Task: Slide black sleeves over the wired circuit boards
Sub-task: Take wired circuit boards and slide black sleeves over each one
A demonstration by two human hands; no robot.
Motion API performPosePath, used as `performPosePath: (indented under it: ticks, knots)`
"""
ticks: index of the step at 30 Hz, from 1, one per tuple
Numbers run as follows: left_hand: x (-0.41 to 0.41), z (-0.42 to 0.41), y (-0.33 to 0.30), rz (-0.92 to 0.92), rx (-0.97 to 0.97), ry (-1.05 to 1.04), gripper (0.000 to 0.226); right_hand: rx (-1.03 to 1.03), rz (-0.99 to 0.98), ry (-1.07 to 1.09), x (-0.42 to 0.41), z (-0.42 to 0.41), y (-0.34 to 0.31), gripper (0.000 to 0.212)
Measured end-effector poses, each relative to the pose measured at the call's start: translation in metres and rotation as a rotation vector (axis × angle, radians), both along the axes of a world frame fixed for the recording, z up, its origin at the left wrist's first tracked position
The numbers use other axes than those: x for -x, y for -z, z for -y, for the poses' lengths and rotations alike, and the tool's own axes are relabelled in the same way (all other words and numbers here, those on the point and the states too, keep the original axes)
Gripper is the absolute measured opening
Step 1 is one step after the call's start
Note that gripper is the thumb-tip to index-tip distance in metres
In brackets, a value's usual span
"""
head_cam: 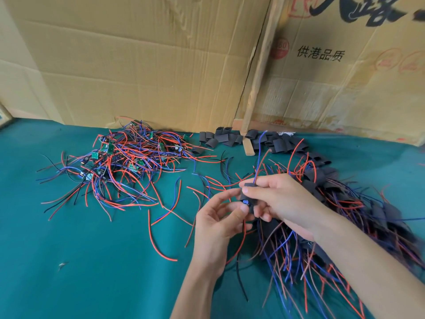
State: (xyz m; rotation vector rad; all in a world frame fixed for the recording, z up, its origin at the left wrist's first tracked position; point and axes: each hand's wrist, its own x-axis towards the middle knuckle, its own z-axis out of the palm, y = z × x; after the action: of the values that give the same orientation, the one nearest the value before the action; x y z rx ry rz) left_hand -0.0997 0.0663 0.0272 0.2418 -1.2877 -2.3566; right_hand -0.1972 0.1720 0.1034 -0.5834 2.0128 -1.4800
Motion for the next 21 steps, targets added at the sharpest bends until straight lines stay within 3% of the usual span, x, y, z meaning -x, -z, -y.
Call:
performPosePath:
  ticks: [4,12,21]
  knots:
    - [0.000,0.000,0.000,-0.001,0.031,0.005,0.021,0.073,0.094,0.004,-0.003,-0.003,-0.001,0.016]
    - [0.000,0.001,-0.001,-0.011,-0.144,0.113,0.029,0.254,0.135,0.006,-0.012,-0.012,0.005,0.031]
    - [0.000,-0.001,-0.003,-0.011,-0.140,0.147,0.025,0.228,0.098,-0.013,-0.011,-0.020,0.007,0.034]
